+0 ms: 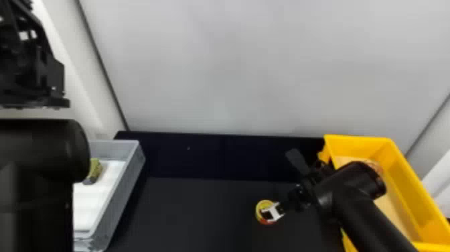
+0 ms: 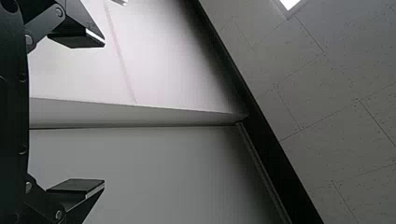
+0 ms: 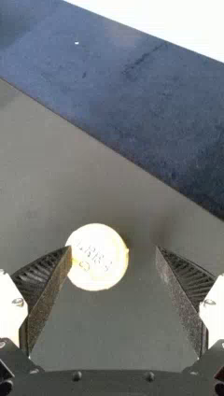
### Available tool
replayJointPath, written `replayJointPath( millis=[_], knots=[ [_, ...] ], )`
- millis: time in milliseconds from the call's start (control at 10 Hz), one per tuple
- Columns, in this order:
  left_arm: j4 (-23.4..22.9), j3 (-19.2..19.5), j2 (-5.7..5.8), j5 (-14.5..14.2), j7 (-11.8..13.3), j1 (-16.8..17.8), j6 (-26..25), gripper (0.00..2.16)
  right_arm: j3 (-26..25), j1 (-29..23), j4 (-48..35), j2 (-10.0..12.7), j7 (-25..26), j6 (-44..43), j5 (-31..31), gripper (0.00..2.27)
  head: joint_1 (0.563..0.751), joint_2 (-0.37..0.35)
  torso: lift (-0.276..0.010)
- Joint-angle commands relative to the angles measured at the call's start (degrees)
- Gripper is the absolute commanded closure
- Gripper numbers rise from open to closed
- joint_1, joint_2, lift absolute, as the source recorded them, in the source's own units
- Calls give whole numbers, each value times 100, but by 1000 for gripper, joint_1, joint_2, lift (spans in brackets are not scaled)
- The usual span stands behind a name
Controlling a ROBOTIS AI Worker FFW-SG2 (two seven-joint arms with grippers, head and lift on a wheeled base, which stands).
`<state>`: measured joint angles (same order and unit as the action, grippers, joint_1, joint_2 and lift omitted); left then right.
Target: Pick up the round yellow can and place it in the yellow rectangular box
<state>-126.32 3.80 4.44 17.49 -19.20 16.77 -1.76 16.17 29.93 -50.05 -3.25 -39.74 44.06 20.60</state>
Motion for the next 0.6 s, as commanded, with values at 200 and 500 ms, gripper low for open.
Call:
replayJointPath(
  millis=[200, 500],
  knots=[
    [2, 7, 22, -18, 21, -16, 0, 200, 520, 189, 417, 8, 228, -264, -213, 131, 663, 54, -10],
    [-7, 60, 31, -44, 29, -25, 8, 199, 582, 136, 540, 52, 219, -220, -275, 131, 663, 54, -10]
  ],
)
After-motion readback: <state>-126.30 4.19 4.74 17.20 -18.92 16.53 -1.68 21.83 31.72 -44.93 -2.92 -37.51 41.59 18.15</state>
